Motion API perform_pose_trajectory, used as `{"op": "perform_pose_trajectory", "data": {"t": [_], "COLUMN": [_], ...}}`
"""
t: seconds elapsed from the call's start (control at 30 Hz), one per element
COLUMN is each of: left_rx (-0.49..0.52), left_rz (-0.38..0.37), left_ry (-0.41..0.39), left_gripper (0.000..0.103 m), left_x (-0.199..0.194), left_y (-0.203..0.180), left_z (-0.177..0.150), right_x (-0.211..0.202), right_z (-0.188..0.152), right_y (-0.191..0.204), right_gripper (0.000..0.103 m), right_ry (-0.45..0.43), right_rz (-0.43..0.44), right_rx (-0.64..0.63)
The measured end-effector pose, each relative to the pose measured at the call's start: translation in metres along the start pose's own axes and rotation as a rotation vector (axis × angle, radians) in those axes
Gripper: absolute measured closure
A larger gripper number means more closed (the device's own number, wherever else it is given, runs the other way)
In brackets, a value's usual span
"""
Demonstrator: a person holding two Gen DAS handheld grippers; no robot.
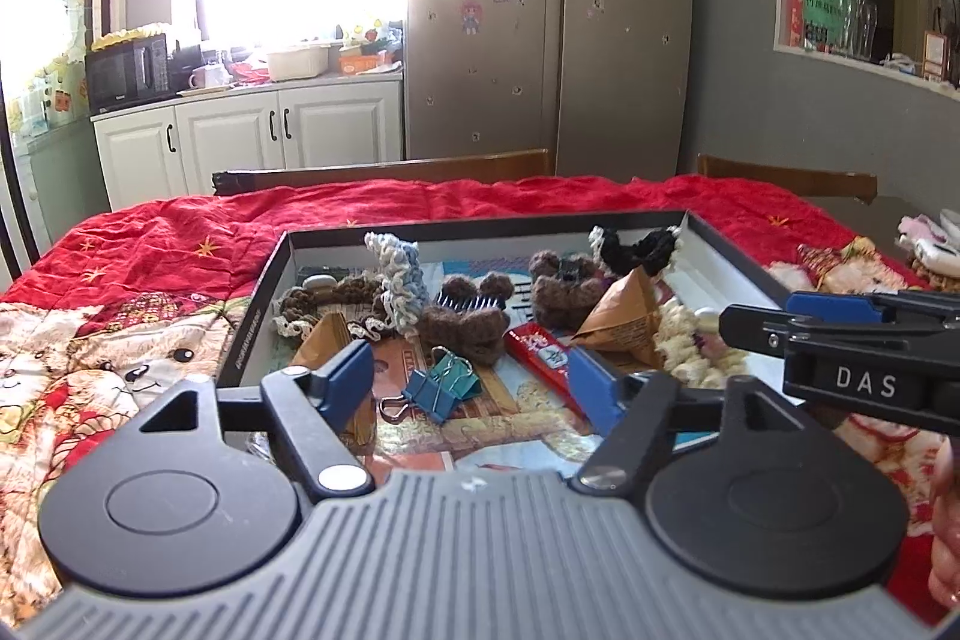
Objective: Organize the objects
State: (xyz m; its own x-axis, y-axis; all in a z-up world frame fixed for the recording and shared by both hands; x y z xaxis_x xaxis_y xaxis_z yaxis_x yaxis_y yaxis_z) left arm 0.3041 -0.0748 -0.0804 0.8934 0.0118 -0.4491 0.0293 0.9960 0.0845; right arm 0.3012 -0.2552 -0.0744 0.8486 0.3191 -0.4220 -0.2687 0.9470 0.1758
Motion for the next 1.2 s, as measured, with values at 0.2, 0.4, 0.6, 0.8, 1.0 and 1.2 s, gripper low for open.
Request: {"op": "perform_pose_trajectory", "data": {"t": [0.2, 0.4, 0.6, 0.8, 1.0, 1.2], "left_rx": [0.019, -0.006, -0.025, -0.023, -0.025, -0.038], "left_rz": [0.026, 0.059, 0.096, 0.138, 0.173, 0.176], "left_ry": [-0.015, 0.004, 0.004, -0.003, 0.023, 0.043], "left_gripper": [0.015, 0.007, 0.0, 0.0, 0.0, 0.0], "left_x": [-0.024, -0.048, -0.081, -0.116, -0.142, -0.164], "left_y": [0.002, 0.02, 0.038, 0.05, 0.058, 0.063], "left_z": [0.007, 0.006, 0.006, 0.005, -0.007, -0.022], "right_x": [-0.015, -0.044, -0.081, -0.12, -0.155, -0.182], "right_z": [0.007, 0.017, 0.022, 0.022, 0.013, -0.001], "right_y": [0.016, 0.032, 0.053, 0.075, 0.091, 0.099], "right_gripper": [0.047, 0.04, 0.025, 0.021, 0.011, 0.006], "right_ry": [0.0, -0.022, -0.022, -0.033, -0.041, -0.04], "right_rz": [0.015, 0.037, 0.072, 0.103, 0.115, 0.133], "right_rx": [-0.04, -0.067, -0.105, -0.131, -0.154, -0.153]}}
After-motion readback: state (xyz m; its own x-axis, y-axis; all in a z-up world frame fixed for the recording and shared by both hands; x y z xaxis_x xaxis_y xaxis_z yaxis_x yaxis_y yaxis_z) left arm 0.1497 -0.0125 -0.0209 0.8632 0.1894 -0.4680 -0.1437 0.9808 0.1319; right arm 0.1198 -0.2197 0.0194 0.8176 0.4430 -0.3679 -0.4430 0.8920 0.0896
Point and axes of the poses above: each gripper's, at about its wrist camera, not at the fingertips, and x roughly the way its jaws point, y to its left, z to its top, the point moved 9 cm from there along x, roughly the way its jaws point, and after that the axes turned 12 degrees about z, right-handed, at the moved point
